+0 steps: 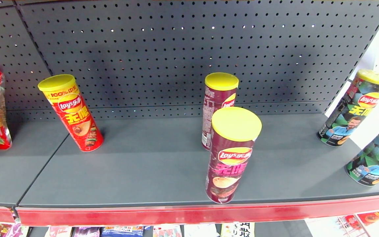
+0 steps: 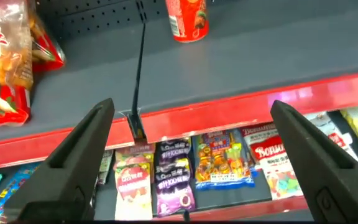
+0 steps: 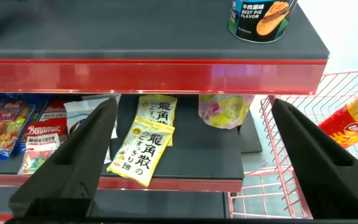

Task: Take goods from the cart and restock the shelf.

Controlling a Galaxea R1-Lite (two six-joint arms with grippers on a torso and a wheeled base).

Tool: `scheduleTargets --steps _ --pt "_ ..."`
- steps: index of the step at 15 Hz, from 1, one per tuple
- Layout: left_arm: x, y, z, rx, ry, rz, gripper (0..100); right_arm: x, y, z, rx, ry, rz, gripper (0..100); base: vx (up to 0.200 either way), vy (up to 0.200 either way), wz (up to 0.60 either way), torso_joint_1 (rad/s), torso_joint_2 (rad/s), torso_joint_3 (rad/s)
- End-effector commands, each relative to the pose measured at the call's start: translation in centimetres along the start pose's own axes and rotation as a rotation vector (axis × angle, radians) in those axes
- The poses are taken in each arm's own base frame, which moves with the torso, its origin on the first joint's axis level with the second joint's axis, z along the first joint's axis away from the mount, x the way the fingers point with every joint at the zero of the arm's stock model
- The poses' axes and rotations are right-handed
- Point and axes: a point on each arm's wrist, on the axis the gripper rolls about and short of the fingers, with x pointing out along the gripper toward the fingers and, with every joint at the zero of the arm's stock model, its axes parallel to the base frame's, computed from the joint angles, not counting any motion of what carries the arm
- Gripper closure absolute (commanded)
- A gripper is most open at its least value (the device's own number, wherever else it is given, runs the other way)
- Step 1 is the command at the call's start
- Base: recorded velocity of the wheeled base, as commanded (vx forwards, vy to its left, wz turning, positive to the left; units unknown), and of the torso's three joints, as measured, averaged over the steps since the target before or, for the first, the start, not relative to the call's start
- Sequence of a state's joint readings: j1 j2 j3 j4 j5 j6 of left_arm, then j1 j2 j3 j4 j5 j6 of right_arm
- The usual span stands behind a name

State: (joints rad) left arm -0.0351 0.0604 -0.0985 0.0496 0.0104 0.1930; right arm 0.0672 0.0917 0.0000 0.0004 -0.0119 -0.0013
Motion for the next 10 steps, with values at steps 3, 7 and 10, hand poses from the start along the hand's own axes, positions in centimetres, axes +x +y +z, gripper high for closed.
scheduleTargets --steps 3,7,10 --pt "0.01 -0.21 -0.97 0.032 0.017 0.025 0 0.01 0.0 -0.01 0.0 0.003 0.0 0 0.0 0.0 0.0 0.0 0.0 0.0" --pt "-0.19 -0.17 -1.1 0.034 0.008 0.078 0 0.01 0.0 0.01 0.0 0.001 0.0 0 -0.15 0.0 0.0 0.003 0.0 0.001" --pt "-0.23 -0.18 -1.11 0.032 0.003 0.078 0 0.01 0.0 -0.01 -0.002 0.003 0.0 0 -0.2 0.0 0.0 0.004 0.0 0.004"
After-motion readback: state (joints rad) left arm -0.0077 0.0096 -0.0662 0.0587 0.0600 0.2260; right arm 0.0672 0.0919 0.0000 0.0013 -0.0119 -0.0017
